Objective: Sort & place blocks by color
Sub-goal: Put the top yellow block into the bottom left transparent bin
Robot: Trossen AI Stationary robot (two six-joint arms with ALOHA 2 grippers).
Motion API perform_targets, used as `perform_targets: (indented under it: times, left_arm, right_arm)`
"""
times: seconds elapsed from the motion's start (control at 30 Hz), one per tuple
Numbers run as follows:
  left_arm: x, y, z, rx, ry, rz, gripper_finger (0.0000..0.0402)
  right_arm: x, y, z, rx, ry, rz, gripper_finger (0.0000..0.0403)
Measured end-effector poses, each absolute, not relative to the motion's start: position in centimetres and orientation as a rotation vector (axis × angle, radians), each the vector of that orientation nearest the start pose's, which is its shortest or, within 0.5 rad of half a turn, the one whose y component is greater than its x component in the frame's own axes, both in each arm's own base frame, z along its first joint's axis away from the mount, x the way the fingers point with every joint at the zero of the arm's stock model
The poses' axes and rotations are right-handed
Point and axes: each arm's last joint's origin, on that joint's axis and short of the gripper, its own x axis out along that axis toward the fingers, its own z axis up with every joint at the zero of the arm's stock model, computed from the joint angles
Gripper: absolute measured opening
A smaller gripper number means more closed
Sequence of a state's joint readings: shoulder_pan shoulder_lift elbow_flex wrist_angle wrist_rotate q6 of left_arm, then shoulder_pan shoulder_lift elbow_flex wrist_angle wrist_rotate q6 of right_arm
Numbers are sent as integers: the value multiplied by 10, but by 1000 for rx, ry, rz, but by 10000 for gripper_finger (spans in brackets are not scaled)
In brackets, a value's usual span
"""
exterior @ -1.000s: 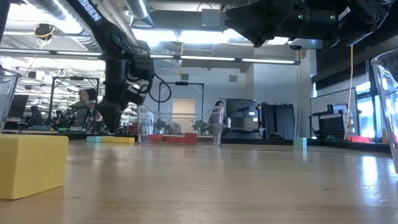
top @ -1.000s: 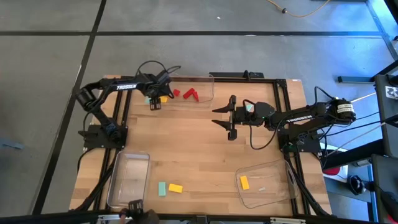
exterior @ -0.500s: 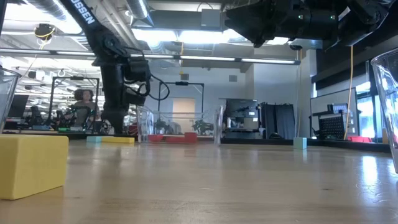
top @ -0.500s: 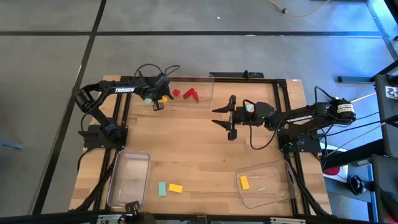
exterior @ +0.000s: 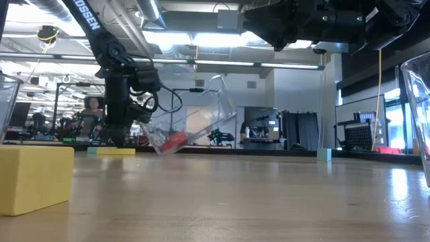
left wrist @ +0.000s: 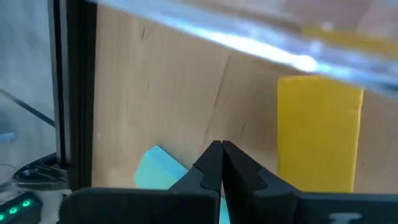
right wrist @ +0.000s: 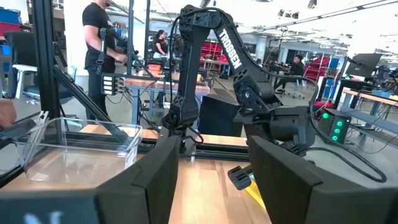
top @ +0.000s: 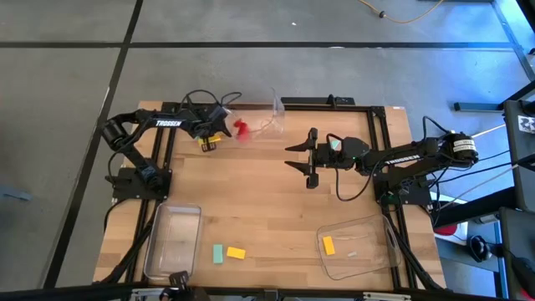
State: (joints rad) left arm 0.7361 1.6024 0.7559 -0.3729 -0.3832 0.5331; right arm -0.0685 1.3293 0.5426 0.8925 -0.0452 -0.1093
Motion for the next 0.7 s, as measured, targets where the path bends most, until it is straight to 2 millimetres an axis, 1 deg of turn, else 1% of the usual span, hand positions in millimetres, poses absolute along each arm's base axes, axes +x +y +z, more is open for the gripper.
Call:
perform_targets:
  times: [0.3,0.57,0.7]
  left_arm:
    - [195,184,135,223,1481,610,0]
    - [205,189,151,234,1466,622,0]
    - [211,189,156,246,1446,614,0]
  right_arm:
    - [268,-17,239,-116,-104,-29,198]
    - [268,-17,239,-116,-104,-29,198]
    - [268,-17,239,-116,-104,-29,198]
